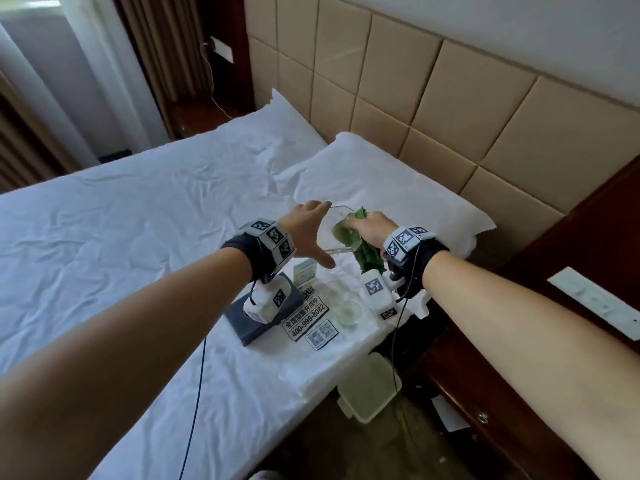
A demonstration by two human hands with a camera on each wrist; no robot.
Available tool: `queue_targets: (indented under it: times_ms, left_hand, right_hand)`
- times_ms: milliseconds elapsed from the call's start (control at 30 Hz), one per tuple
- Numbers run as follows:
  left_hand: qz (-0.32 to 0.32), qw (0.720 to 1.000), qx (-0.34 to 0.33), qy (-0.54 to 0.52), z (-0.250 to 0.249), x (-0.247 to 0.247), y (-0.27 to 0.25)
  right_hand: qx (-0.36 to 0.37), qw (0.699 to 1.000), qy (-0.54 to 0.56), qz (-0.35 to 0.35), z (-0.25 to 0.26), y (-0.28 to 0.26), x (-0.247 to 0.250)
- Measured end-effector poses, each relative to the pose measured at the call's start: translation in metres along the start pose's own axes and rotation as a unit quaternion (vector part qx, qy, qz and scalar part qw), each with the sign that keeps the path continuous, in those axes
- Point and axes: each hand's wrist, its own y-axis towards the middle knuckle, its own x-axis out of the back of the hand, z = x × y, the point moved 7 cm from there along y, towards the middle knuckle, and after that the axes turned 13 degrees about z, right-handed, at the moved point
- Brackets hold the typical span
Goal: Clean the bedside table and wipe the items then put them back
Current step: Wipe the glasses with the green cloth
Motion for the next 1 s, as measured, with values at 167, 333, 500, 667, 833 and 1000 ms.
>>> queue_targets:
  times_ms: [167, 333, 500, 667, 833, 1000]
  left_hand:
    - [-0.01, 0.999, 0.036, -0.001, 0.049, -0.02, 0.004]
    - [-0.024, 0.997, 0.069, -0.037, 0.097, -0.054, 0.016]
    - [0.01, 0.991, 0.113, -0.075, 0.134, -0.111, 0.037]
    - [0.058, 0.975, 0.172, -0.128, 0.16, -0.189, 0.056]
    - [0.098, 0.957, 0.227, -0.149, 0.179, -0.253, 0.071]
    - [0.131, 0.941, 0.281, -0.133, 0.188, -0.301, 0.085]
  right_hand:
    - [-0.015, 0.998, -0.056, 0.029, 0.007, 0.032, -0.046]
    - [-0.046, 0.987, -0.123, 0.096, -0.003, 0.07, -0.085]
    - [-0.066, 0.966, -0.173, 0.179, -0.035, 0.106, -0.124]
    - [-0.086, 0.938, -0.219, 0.254, -0.091, 0.148, -0.163]
    - [-0.106, 0.908, -0.232, 0.332, -0.139, 0.182, -0.191]
    - [-0.111, 0.88, -0.263, 0.38, -0.188, 0.214, -0.232]
